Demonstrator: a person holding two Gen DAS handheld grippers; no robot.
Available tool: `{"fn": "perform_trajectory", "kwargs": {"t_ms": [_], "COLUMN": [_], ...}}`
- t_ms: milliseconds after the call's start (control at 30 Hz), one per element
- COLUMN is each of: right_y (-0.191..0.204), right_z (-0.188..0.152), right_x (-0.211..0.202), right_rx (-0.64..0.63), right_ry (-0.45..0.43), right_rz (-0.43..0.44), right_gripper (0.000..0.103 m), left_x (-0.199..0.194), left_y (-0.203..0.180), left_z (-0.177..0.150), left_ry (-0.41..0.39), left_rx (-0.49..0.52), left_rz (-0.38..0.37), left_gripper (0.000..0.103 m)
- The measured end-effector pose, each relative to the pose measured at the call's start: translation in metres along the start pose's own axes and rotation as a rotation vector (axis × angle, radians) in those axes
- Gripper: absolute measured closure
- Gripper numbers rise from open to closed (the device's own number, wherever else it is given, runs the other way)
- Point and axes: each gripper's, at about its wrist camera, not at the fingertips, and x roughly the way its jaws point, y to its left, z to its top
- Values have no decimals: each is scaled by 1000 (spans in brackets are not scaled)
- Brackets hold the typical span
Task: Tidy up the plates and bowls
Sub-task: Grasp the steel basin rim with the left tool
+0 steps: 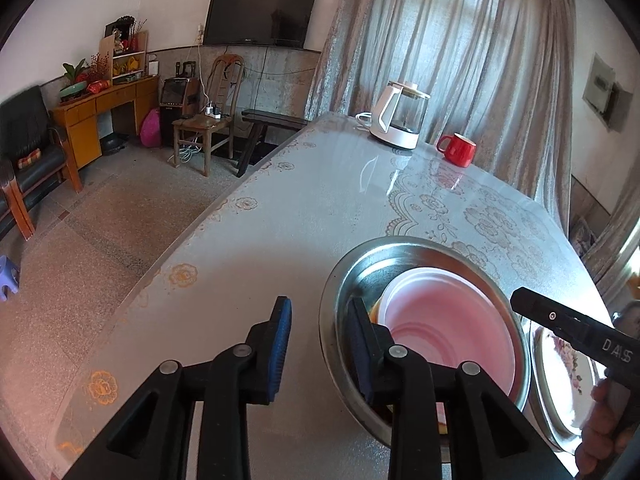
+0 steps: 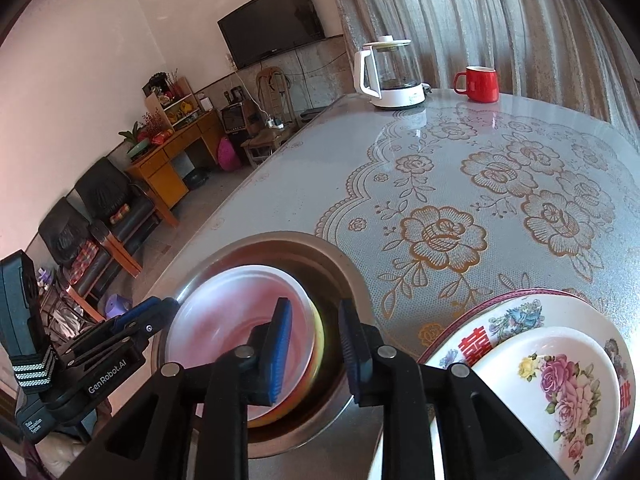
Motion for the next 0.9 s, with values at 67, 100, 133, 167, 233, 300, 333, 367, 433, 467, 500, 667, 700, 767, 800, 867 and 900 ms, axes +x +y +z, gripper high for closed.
{"fn": "perform_trajectory", "kwargs": {"t_ms": [67, 100, 133, 167, 233, 300, 333, 367, 433, 467, 500, 667, 700, 767, 800, 867, 900], "right_y": [-6, -9, -12, -15, -19, -22, -23, -24, -20, -19, -17, -19, -20, -20, -20, -21, -21], "right_z": [2, 3, 4, 5, 5, 4, 4, 3, 0, -2, -3, -6, -6, -7, -8, -8, -9], "right_x": [-1, 1, 3, 5, 11, 17, 20, 23, 27, 29, 31, 39, 39, 39, 39, 39, 38], "right_rx": [29, 41, 52, 62, 77, 86, 84, 79, 52, 40, 32, 29, 35, 37, 38, 45, 47], "right_ry": [-6, -3, 4, 13, 28, 51, 65, 77, 93, 98, 101, 142, 143, 142, 141, 140, 140], "right_rz": [-8, -15, -18, -23, -41, -48, -43, -41, -41, -41, -41, -50, -44, -43, -42, -38, -35], "right_gripper": [76, 76, 76, 76, 76, 76, 76, 76, 78, 80, 81, 86, 86, 86, 86, 86, 86], "left_x": [-1, -1, 0, 1, 3, 6, 5, 5, 7, 9, 11, 20, 20, 20, 20, 17, 16], "left_y": [4, 6, 8, 10, 15, 16, 15, 14, 12, 11, 11, 12, 12, 13, 14, 15, 14], "left_z": [1, 1, 0, -1, -4, -6, -8, -9, -9, -10, -11, -11, -11, -13, -14, -15, -16], "left_ry": [1, 8, 15, 22, 43, 57, 57, 59, 71, 80, 75, 93, 89, 84, 83, 86, 86], "left_rx": [-12, -17, -26, -36, -61, -62, -57, -53, -55, -57, -57, -87, -90, -104, -112, -129, -128], "left_rz": [-13, -24, -31, -38, -59, -84, -95, -108, -132, -136, -139, -179, -185, -195, -201, -208, -205], "left_gripper": [71, 71, 71, 71, 72, 74, 77, 81, 84, 86, 86, 87, 87, 87, 87, 87, 87]}}
